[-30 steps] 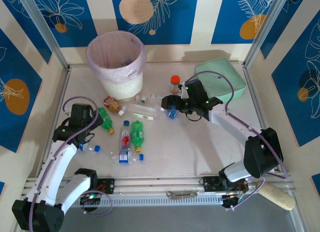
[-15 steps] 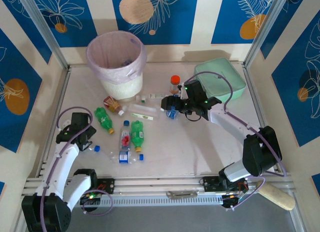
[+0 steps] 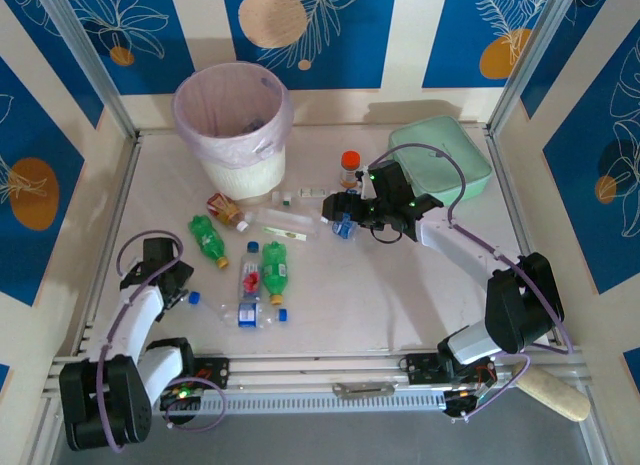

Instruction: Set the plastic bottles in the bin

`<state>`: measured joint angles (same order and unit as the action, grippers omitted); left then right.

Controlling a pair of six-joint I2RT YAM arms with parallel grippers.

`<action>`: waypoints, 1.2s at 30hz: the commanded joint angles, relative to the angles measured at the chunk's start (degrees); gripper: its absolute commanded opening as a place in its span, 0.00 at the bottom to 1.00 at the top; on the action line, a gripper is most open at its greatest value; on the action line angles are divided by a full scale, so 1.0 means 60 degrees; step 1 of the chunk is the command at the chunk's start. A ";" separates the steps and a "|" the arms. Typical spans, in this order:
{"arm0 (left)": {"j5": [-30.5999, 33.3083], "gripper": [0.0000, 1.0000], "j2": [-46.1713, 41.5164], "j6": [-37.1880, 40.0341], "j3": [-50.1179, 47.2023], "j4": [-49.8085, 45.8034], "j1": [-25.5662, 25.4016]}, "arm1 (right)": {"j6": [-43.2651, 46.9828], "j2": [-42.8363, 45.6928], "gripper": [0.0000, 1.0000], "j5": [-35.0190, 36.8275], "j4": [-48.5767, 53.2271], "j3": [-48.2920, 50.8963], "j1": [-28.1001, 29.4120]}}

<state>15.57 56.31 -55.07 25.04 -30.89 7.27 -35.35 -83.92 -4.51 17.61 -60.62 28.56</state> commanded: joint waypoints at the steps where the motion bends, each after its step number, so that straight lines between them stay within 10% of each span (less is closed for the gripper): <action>1: -0.0451 0.96 0.0322 -0.0113 -0.0230 0.0962 0.0219 | 0.0062 -0.0017 0.99 0.0020 0.0200 -0.0048 0.0075; 21: -0.0493 0.46 0.0205 0.0470 -0.0343 0.1529 0.0318 | 0.0018 0.0061 0.99 0.0108 0.0244 -0.0107 0.0206; 36: -0.2600 0.43 -0.2640 0.3232 0.2431 0.0731 0.0295 | -0.0073 0.0545 0.99 0.0181 0.0342 0.0040 0.0455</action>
<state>4.97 41.36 -40.80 34.30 -24.53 8.78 -35.42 -82.89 -3.73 18.26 -60.62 30.81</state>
